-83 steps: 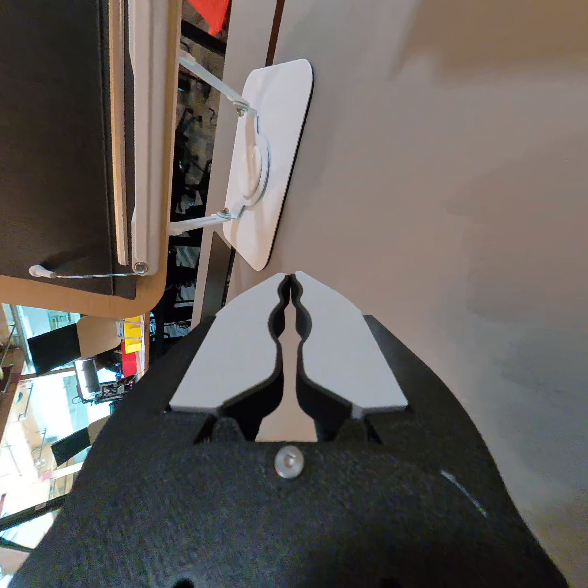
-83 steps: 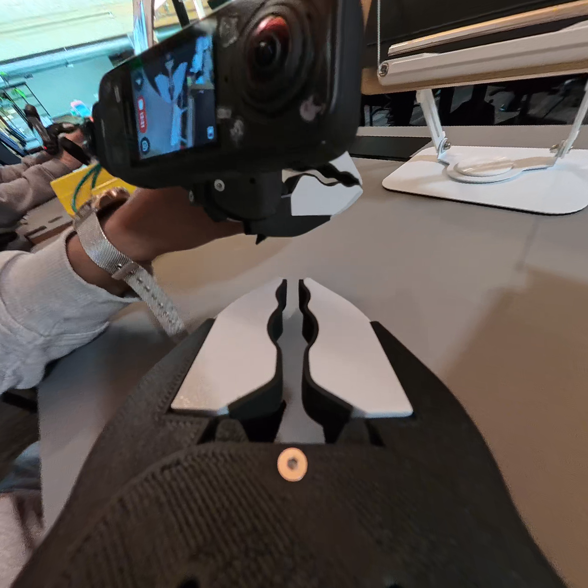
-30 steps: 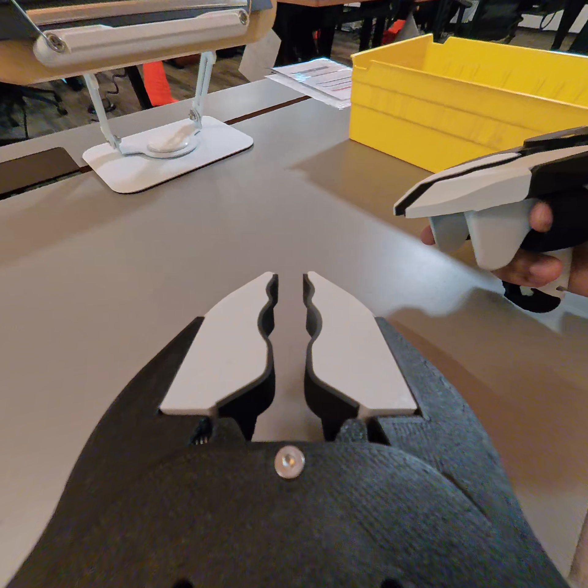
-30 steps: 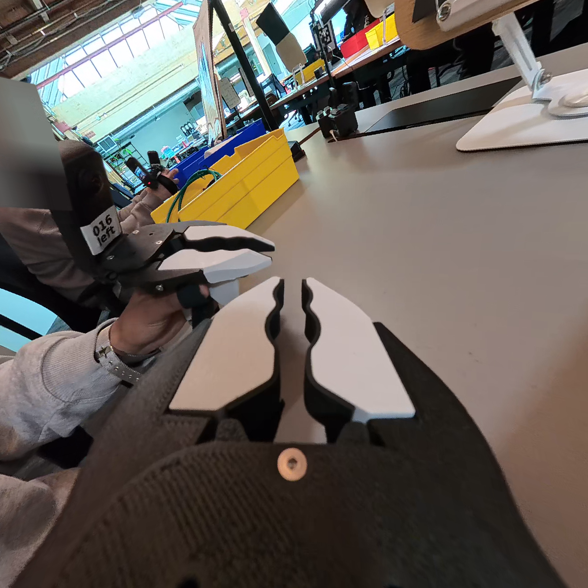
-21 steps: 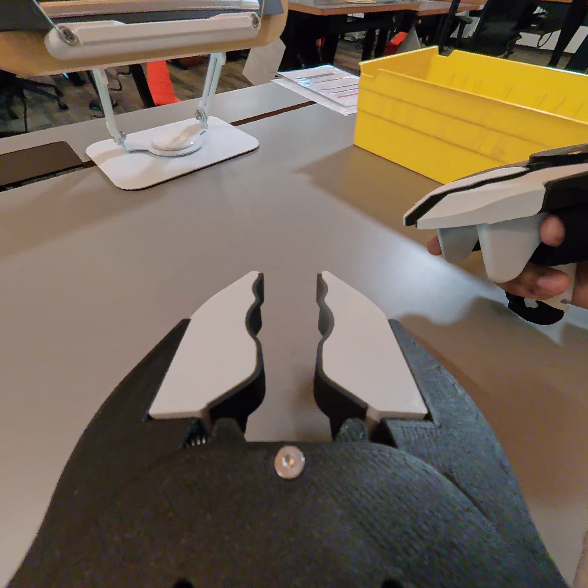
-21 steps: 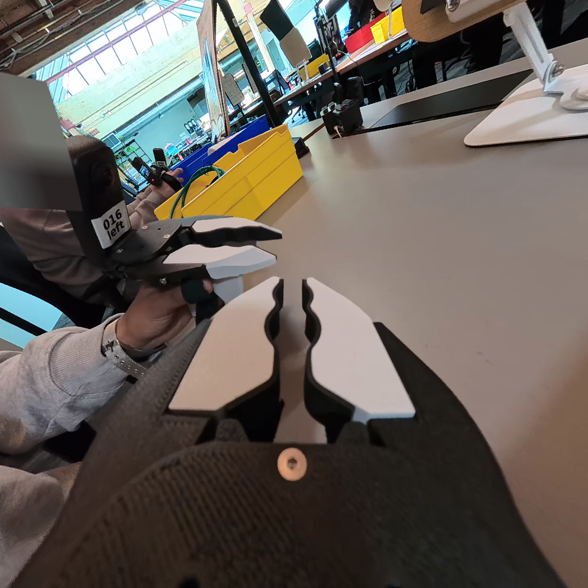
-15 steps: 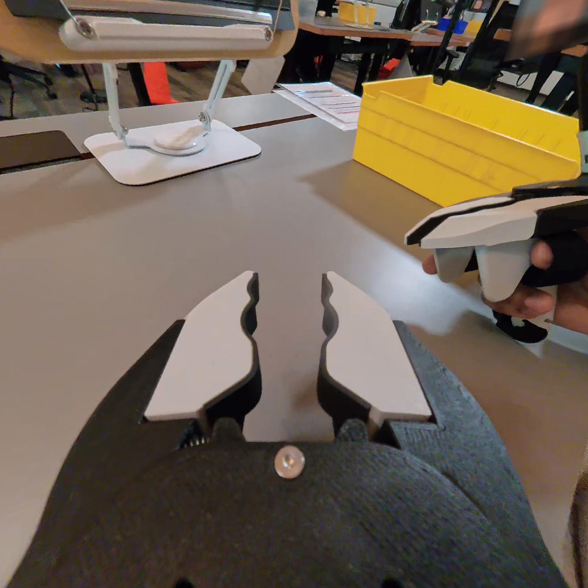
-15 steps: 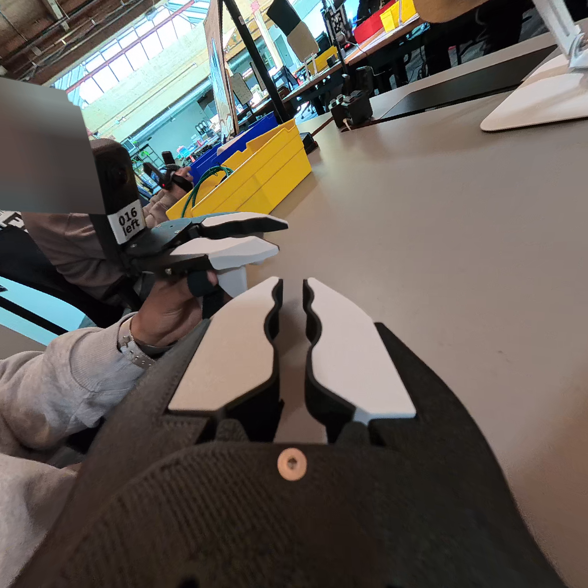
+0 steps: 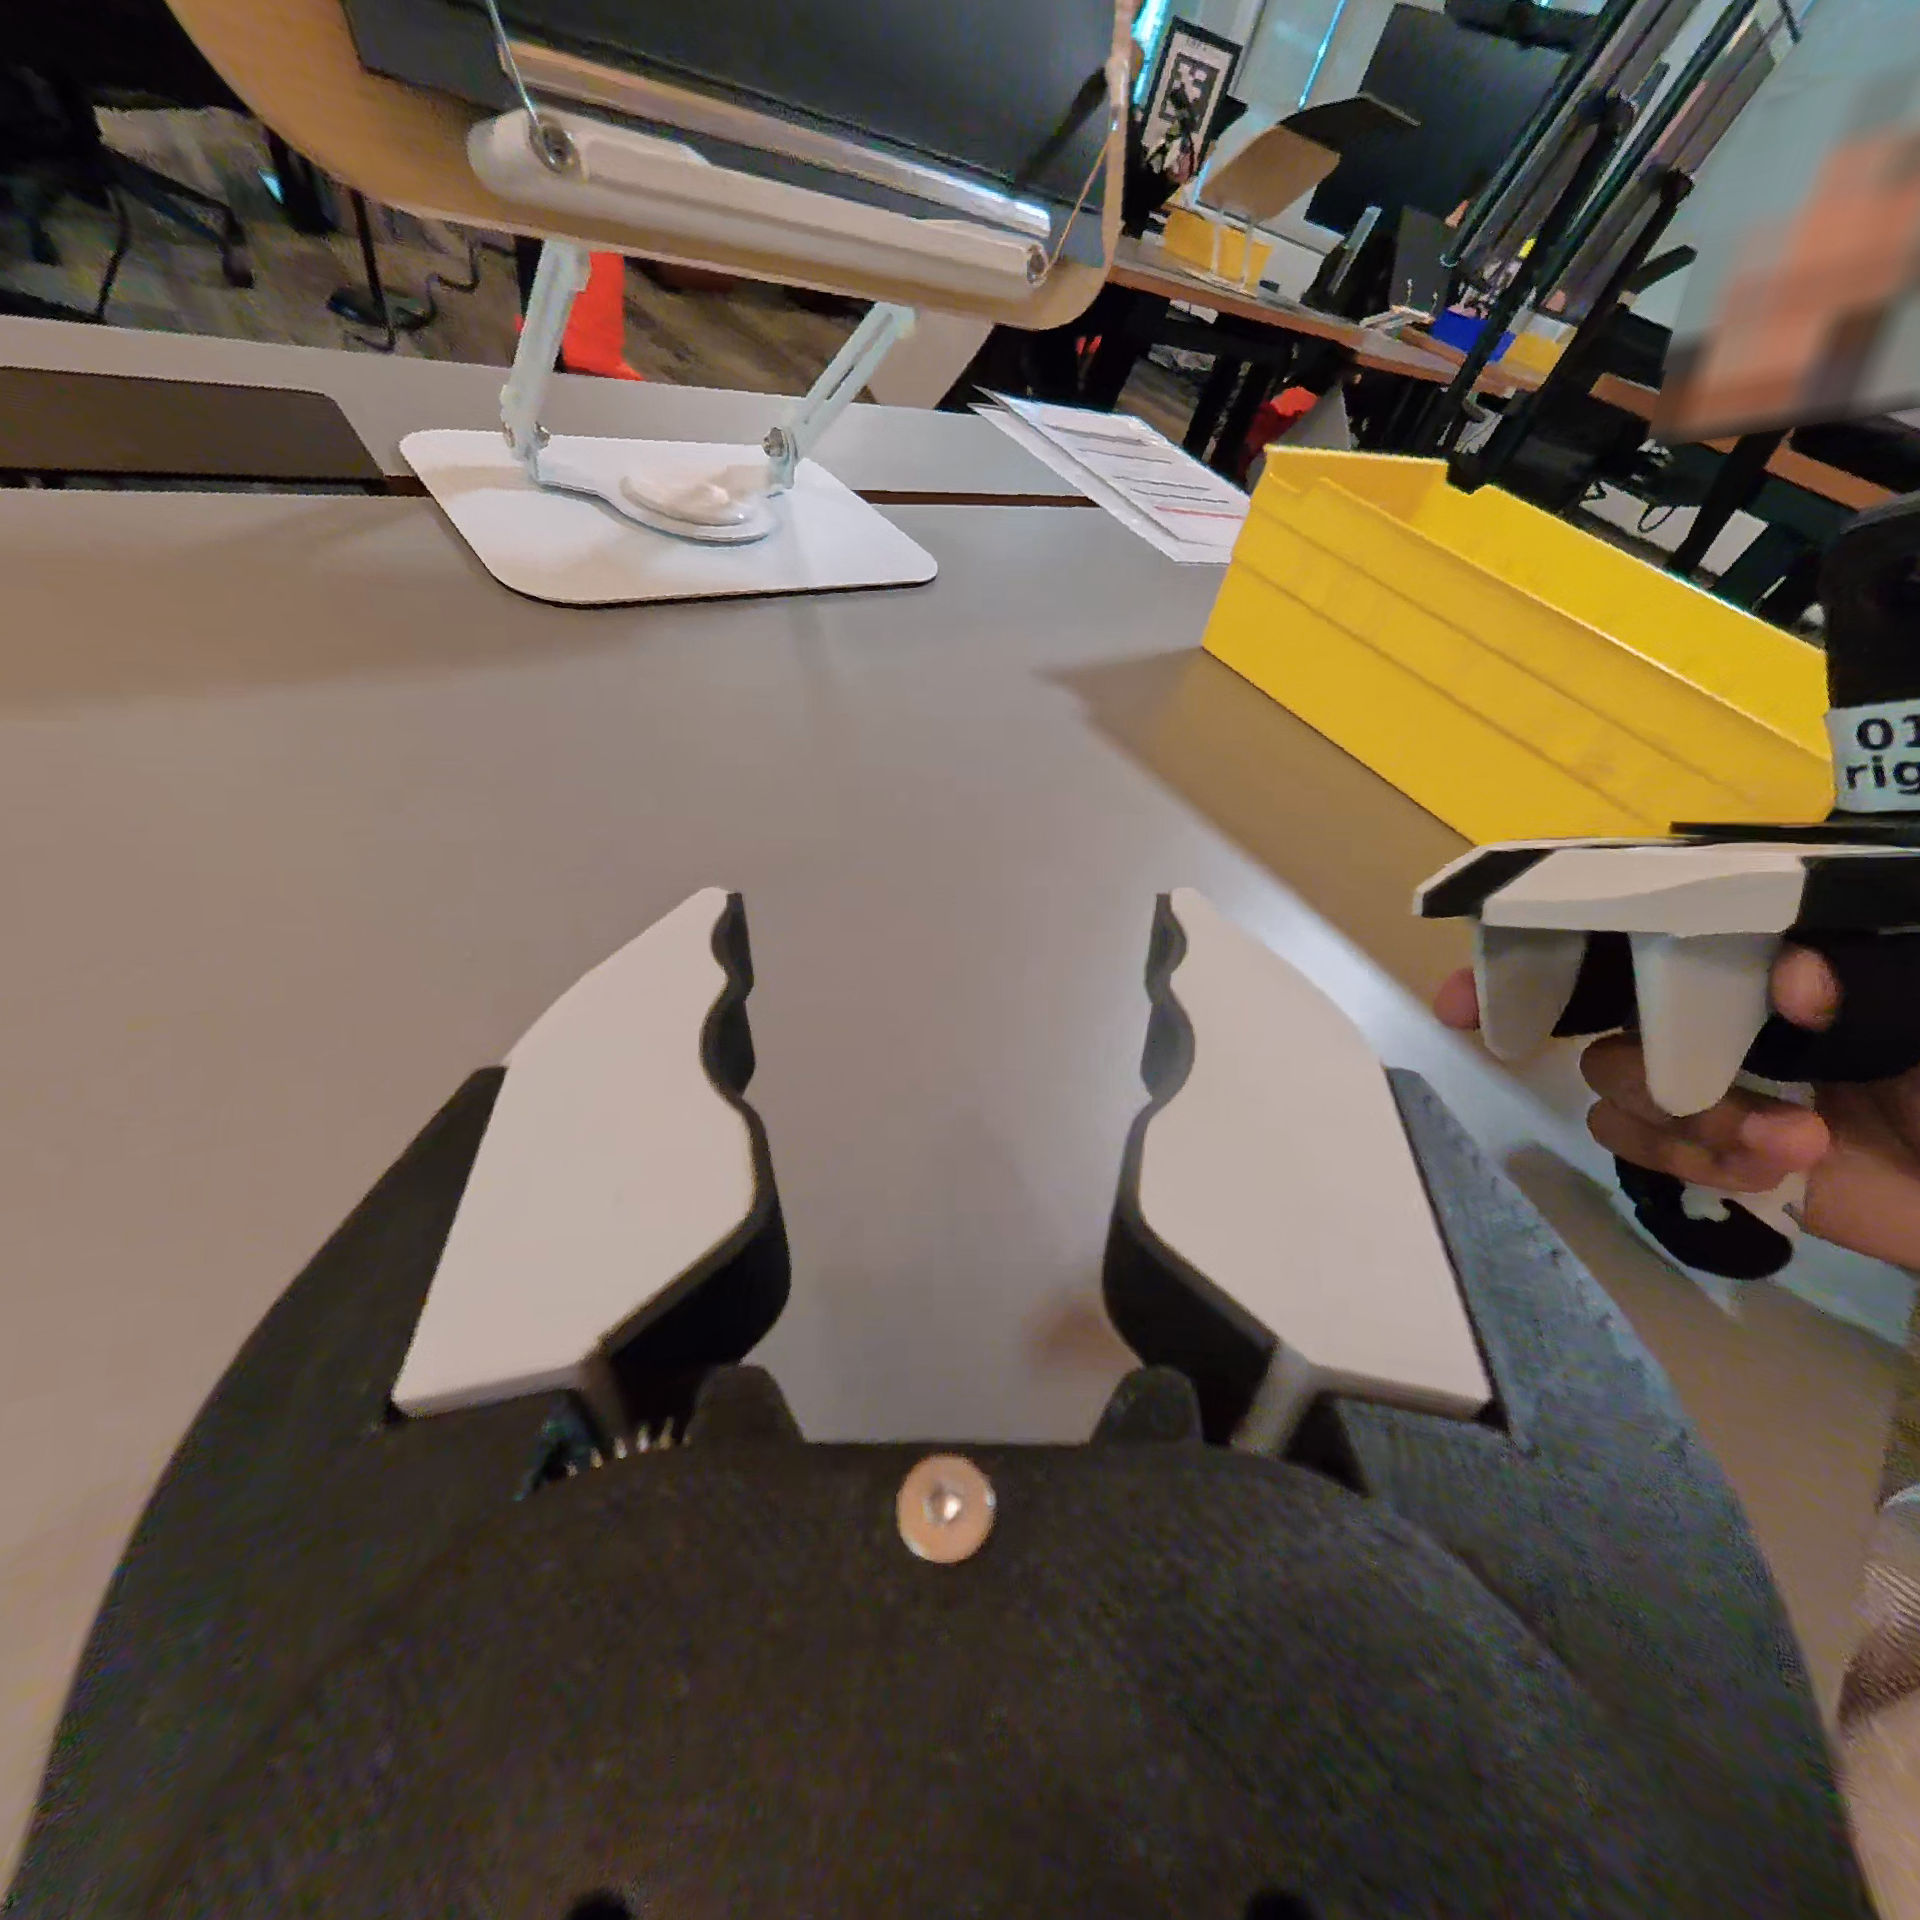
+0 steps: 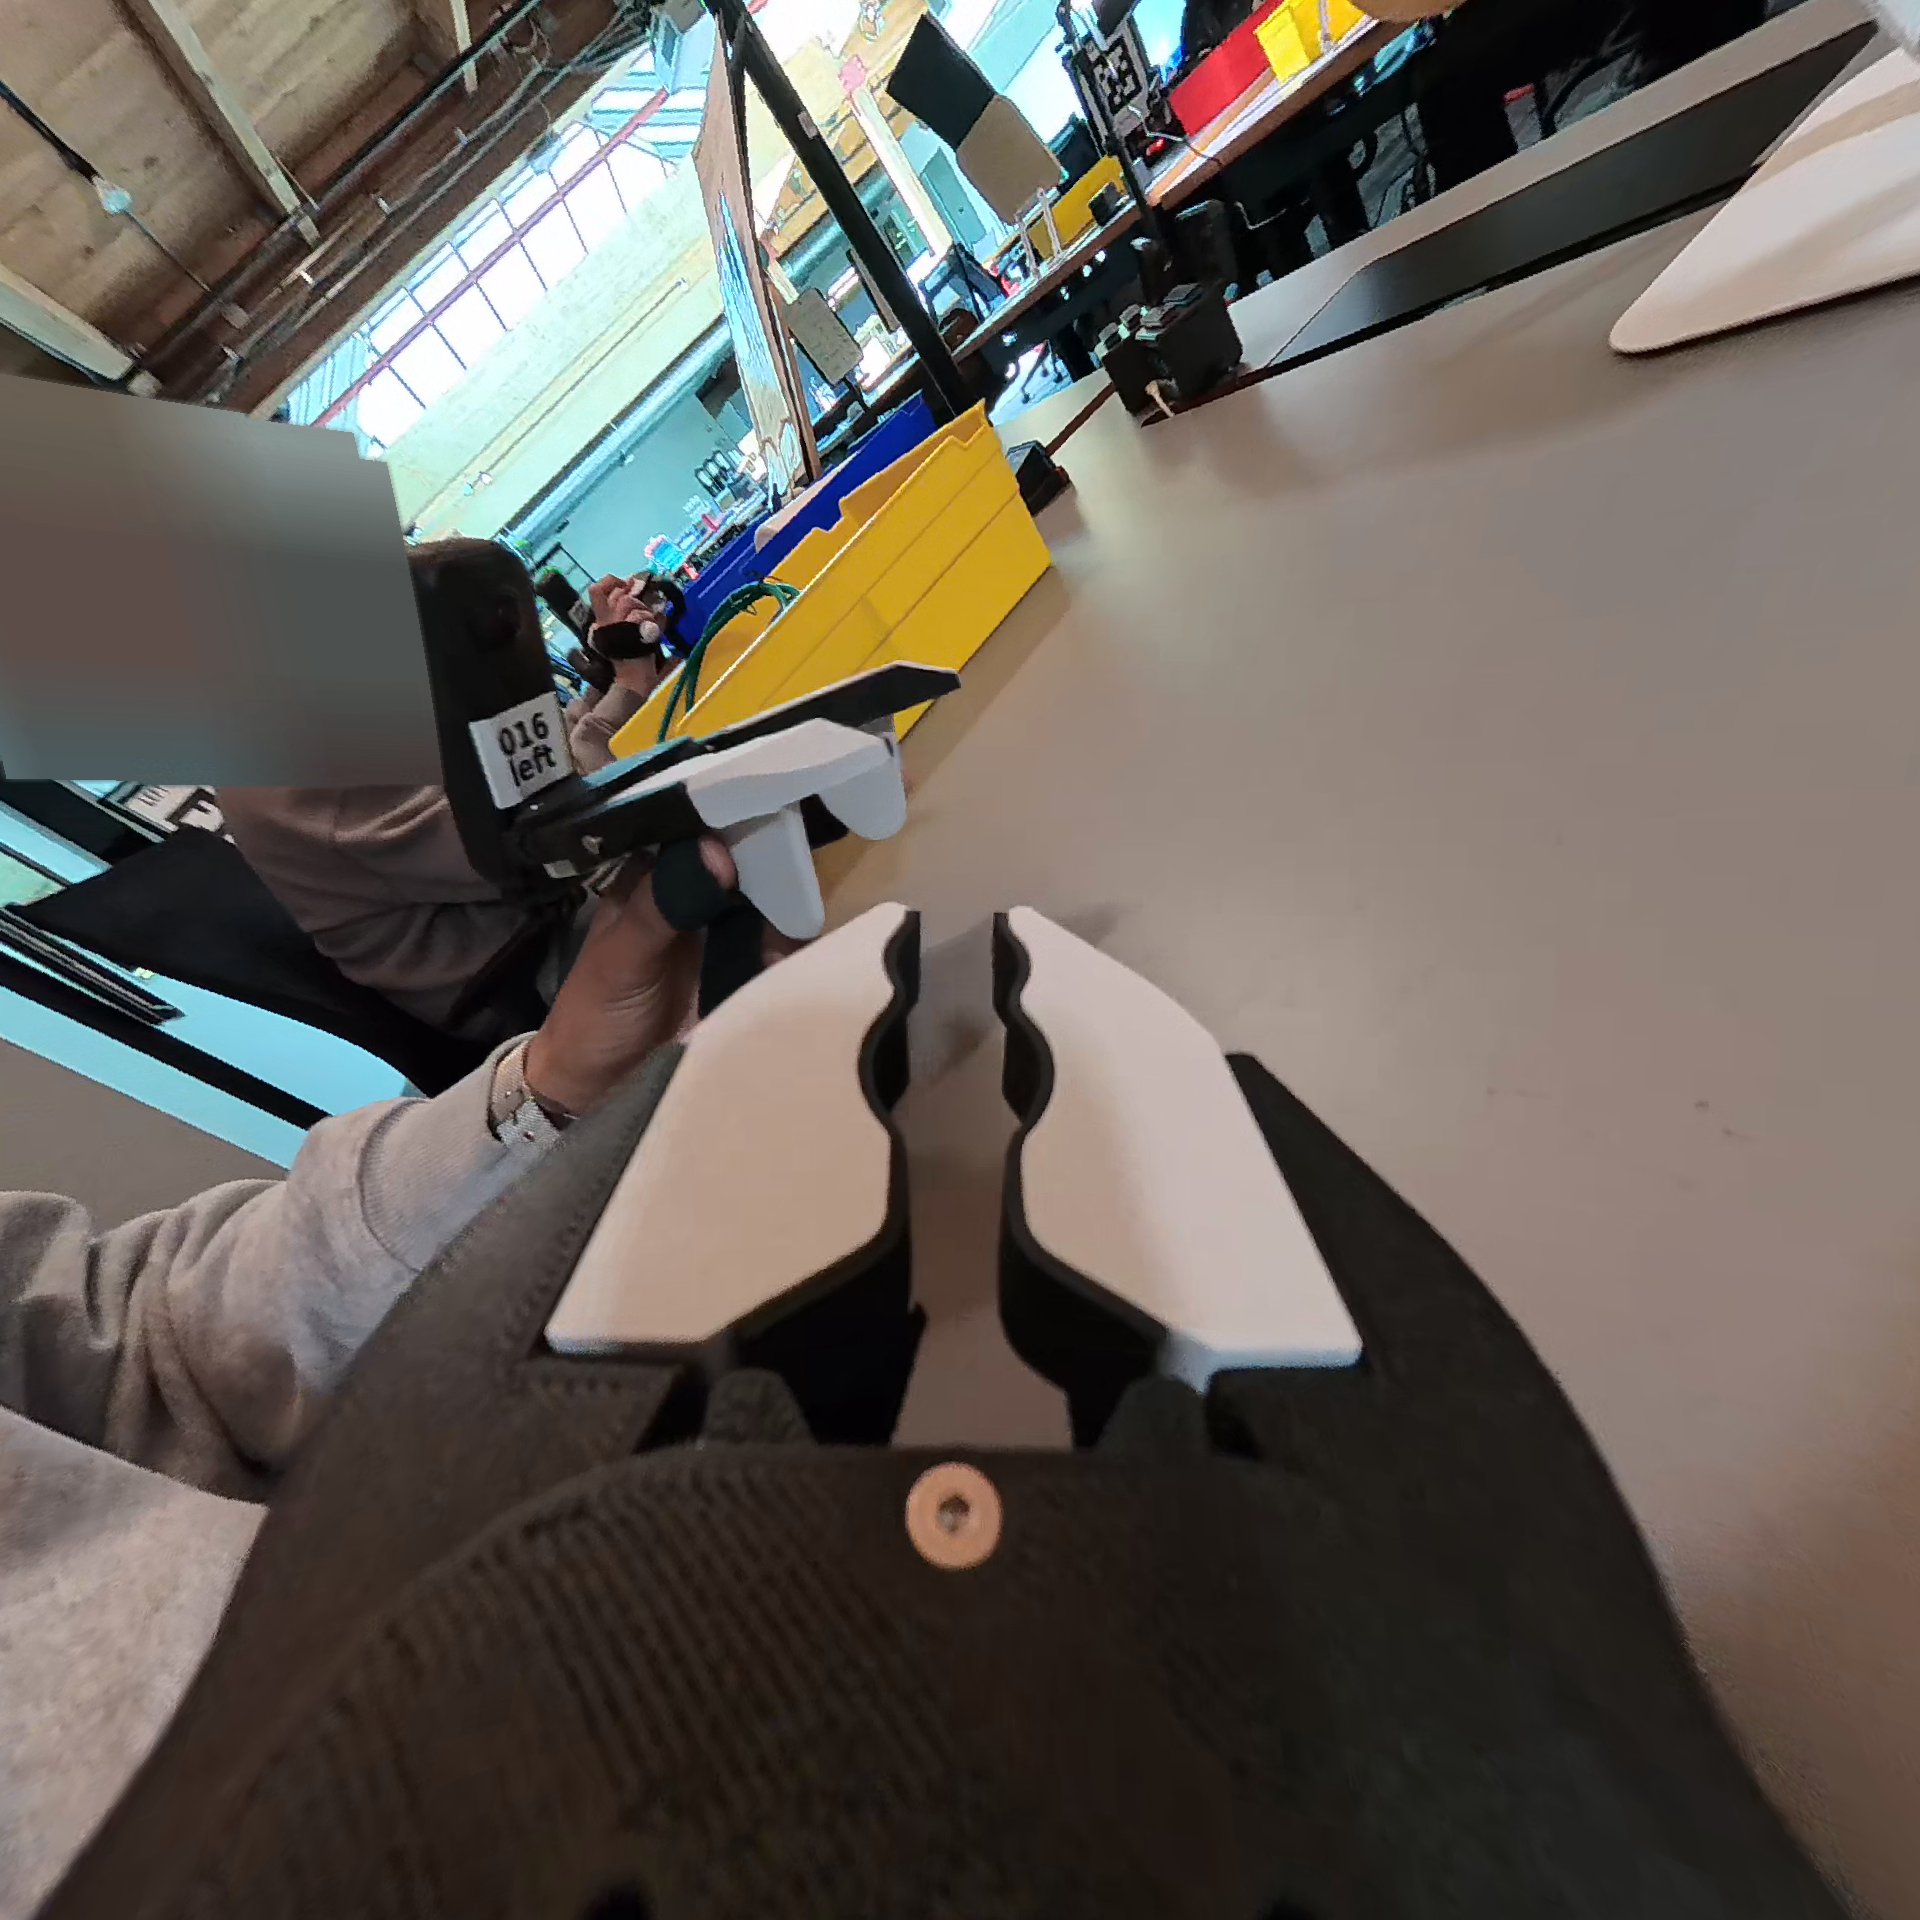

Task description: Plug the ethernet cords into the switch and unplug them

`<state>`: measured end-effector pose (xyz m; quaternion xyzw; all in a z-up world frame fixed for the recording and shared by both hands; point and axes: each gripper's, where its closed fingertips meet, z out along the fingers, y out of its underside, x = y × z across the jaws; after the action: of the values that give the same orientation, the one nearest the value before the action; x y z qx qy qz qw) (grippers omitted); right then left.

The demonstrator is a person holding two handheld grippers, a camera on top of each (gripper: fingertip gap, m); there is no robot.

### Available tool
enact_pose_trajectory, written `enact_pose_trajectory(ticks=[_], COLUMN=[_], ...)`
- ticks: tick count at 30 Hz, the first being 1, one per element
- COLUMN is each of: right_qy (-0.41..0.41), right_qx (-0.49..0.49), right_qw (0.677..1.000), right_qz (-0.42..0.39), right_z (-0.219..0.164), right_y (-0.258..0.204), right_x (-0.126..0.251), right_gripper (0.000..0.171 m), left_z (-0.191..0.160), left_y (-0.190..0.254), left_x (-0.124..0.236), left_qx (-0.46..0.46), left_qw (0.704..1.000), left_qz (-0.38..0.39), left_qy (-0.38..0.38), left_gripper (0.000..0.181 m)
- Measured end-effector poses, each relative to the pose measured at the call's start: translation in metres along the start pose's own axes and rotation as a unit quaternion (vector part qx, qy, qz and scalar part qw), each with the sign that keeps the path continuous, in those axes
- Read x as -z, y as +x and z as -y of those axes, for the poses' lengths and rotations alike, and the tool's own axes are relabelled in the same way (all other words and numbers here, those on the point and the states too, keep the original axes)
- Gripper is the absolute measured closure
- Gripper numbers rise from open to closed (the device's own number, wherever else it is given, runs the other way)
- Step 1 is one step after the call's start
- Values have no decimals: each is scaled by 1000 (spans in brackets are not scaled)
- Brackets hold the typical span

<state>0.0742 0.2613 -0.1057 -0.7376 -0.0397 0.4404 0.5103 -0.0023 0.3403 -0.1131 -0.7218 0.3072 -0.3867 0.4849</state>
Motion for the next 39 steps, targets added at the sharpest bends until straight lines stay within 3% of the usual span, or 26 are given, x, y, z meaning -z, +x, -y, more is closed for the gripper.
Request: enact_pose_trajectory(ticks=[5, 11, 20, 25, 29, 34, 37, 39], right_qy=[-6, -30, -18, -15, -19, -22, -13, -8], right_qx=[3, 32, 65, 129, 175, 176, 162, 150], right_qw=[1000, 999, 998, 990, 982, 981, 984, 986], right_qz=[5, 2, -14, -47, -72, -74, -71, -68], right_z=[-2, -10, -9, -6, -5, -6, -3, -1], right_y=[-3, -4, -7, -4, -1, 0, 1, 1], right_x=[-1, -7, -12, -11, -11, -12, -10, -10], right_gripper=[156, 145, 89, 70, 59, 56, 58, 59], left_z=[-1, 9, 22, 33, 62, 107, 134, 156], left_y=[0, -20, -44, -47, -59, -98, -126, -152], left_x=[-2, 1, 14, 26, 57, 104, 127, 140], left_qx=[-18, -13, 7, 21, 36, 22, -13, -35], left_qw=[1000, 998, 993, 991, 984, 978, 982, 982], left_qz=[12, 63, 103, 117, 147, 188, 185, 185], left_qy=[-2, 22, 59, 66, 95, 92, 36, 10], left_gripper=[92, 59, 50, 46, 47, 54, 104, 127])
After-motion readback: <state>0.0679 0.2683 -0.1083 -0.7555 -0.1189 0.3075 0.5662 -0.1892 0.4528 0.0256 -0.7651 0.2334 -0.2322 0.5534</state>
